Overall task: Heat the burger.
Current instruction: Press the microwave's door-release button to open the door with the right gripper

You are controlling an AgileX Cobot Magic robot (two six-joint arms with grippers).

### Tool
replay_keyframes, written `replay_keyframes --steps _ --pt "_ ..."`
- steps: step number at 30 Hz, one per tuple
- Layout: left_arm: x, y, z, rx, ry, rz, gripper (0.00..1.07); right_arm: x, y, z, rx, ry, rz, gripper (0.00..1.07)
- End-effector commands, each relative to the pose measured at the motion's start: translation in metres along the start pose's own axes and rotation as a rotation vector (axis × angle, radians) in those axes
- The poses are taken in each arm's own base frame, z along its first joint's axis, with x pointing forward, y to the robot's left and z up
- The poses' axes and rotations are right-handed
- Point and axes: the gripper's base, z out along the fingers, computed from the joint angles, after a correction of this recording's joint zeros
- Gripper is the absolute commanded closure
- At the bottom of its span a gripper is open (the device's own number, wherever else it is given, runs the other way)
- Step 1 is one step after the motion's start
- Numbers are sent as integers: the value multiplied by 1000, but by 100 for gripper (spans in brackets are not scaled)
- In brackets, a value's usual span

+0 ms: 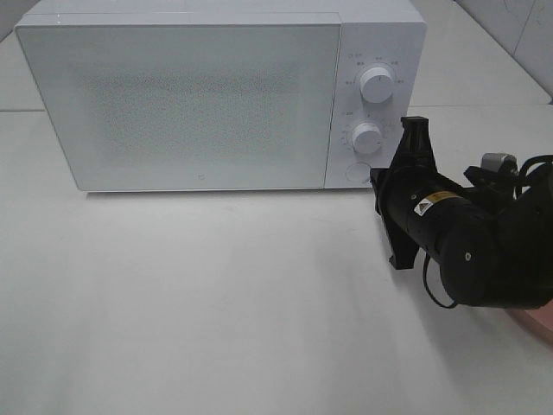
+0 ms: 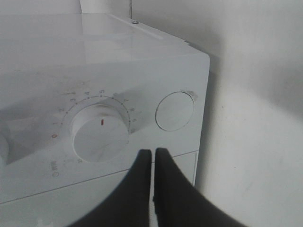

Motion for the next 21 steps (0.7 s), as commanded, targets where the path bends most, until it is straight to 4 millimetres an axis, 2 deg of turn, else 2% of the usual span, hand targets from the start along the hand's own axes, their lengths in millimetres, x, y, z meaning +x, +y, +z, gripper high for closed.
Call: replay_keyframes --steps 1,21 --pt "1 0 -2 1 -17 -4 6 0 3 10 -17 19 -6 107" --pt "1 0 -2 1 -17 -4 6 5 -9 48 17 12 15 107"
